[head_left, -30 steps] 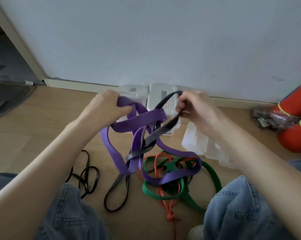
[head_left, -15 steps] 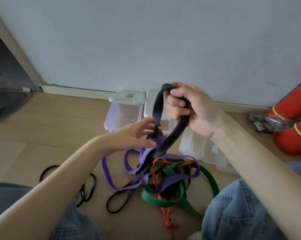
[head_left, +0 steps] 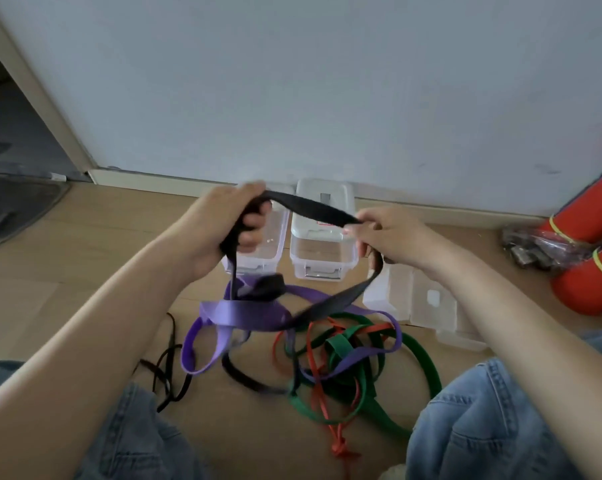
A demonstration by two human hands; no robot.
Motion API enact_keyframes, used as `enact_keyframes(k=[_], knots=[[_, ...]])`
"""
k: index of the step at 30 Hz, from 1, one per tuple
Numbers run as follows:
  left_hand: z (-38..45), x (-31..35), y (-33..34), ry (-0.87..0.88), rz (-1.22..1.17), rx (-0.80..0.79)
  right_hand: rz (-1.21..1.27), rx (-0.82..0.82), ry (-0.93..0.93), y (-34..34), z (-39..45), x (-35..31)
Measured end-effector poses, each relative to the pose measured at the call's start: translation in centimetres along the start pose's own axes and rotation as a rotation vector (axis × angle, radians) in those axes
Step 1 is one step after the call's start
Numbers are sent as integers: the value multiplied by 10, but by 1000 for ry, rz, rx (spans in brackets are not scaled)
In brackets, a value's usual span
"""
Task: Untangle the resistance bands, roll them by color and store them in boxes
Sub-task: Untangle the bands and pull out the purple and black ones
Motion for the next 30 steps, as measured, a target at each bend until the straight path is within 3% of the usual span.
enact_keyframes(k=[4,6,8,12,16,18,20,22,26,28,30], knots=[[-3,17,4,13,-310,-126,43,-292,-20,33,-4,-1],[-3,22,17,32,-314,-185,15,-433,-9,71,-10,6],[1,15,21,7,-302,-141,122,-485,-20,96,-16,3],[6,-20,10,-129,-395,100,699,-377,-90,68,-12,-28],[9,-18,18,-35,-266,98,511,-132,-128,40,-5,-32],[11,-9,19,66,-99,87,600,-24,-76,26,-3,-25],[9,-4,27,199,230,47,691,-55,-104,17,-5,-30],[6,-14,50,282,402,-87,731,-133,-169,15,-10,-40],[-7,-66,95,102,437,-517,852,-32,-268,-1,-15,-49],[-4,-77,90,85,543,-494,926,60,-287,-14,-15,-46],[4,-67,71,119,628,-354,946,137,-269,-23,-15,-38]])
Point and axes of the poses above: each hand's wrist, its own z-axis towards the middle knuckle, its own y-axis out of the palm, x = y × z, the point moved 9 cm from there along z, towards the middle knuckle, and after that the axes turned 12 degrees about z, right-handed, at the moved point
